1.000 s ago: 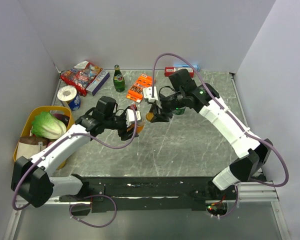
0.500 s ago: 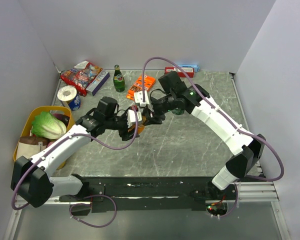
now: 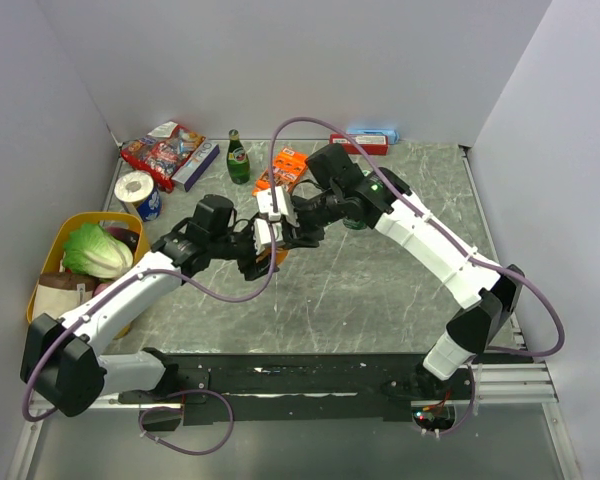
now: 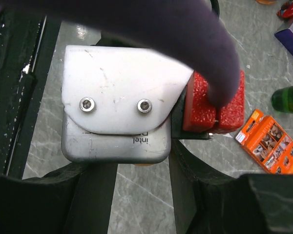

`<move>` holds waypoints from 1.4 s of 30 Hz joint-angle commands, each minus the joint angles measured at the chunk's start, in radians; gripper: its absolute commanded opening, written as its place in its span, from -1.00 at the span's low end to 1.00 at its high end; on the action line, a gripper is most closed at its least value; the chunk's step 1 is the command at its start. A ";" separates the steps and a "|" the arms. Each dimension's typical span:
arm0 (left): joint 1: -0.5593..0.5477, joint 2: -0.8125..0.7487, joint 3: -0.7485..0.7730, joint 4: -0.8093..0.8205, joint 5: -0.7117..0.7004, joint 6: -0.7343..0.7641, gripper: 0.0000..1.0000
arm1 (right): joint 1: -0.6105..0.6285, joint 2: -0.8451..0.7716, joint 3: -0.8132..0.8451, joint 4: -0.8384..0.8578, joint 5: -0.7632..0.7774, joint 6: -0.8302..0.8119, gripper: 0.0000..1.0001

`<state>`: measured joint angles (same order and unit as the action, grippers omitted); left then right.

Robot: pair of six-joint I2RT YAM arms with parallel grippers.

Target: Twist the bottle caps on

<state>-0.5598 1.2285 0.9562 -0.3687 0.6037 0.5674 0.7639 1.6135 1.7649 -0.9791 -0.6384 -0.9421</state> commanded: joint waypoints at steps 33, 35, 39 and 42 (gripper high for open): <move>0.009 -0.192 -0.430 0.704 -0.052 -0.400 -0.97 | 0.037 0.085 0.194 -0.285 0.154 -0.001 -0.33; 0.009 -0.193 -0.468 0.764 -0.042 -0.432 -0.97 | 0.037 0.094 0.223 -0.305 0.166 -0.004 -0.33; 0.011 -0.193 -0.508 0.885 -0.035 -0.474 -0.97 | 0.048 0.118 0.272 -0.365 0.172 -0.004 -0.33; 0.011 -0.187 -0.530 0.925 -0.028 -0.475 -0.97 | 0.058 0.138 0.309 -0.382 0.171 0.000 -0.33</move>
<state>-0.5591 1.0466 0.4442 0.4129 0.5697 0.1398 0.8066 1.7275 1.9991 -1.2709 -0.4812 -0.9428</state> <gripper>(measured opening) 0.687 0.445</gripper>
